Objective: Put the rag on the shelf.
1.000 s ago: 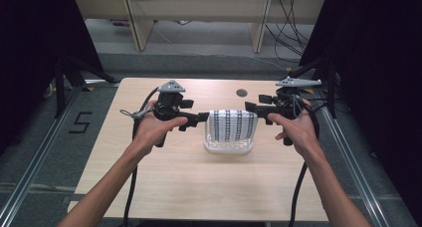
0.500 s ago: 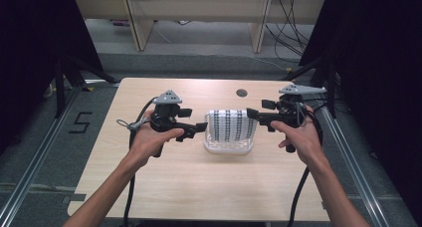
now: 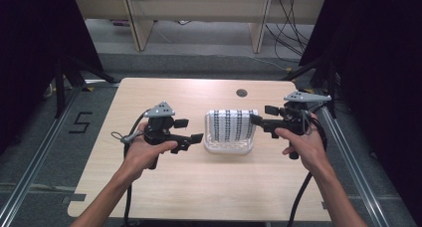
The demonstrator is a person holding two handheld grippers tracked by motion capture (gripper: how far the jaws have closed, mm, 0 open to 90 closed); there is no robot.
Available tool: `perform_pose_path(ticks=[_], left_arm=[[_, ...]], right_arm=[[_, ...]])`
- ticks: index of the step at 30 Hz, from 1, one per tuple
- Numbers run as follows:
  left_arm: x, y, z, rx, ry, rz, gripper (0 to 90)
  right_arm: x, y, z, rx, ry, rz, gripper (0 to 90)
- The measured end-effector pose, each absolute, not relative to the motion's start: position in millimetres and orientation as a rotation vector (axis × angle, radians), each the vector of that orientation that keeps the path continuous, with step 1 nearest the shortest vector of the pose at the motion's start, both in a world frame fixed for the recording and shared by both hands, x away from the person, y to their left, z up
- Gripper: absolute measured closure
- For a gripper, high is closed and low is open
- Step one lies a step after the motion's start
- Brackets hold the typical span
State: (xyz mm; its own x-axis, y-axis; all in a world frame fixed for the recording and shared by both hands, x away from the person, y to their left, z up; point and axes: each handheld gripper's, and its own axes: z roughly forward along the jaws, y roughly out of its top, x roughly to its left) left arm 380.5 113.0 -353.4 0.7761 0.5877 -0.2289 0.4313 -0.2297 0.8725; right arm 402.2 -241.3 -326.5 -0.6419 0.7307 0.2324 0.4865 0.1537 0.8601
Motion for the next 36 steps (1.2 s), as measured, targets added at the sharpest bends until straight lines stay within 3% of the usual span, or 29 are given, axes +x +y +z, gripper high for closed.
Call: perform_pose_path(ticks=[36], left_arm=[[338.4,129.6,-391.4,1.892,0.760,0.165,18.9]], right_arm=[[367.3,-244.8,-357.4,1.189,2.178,1.493,23.6]])
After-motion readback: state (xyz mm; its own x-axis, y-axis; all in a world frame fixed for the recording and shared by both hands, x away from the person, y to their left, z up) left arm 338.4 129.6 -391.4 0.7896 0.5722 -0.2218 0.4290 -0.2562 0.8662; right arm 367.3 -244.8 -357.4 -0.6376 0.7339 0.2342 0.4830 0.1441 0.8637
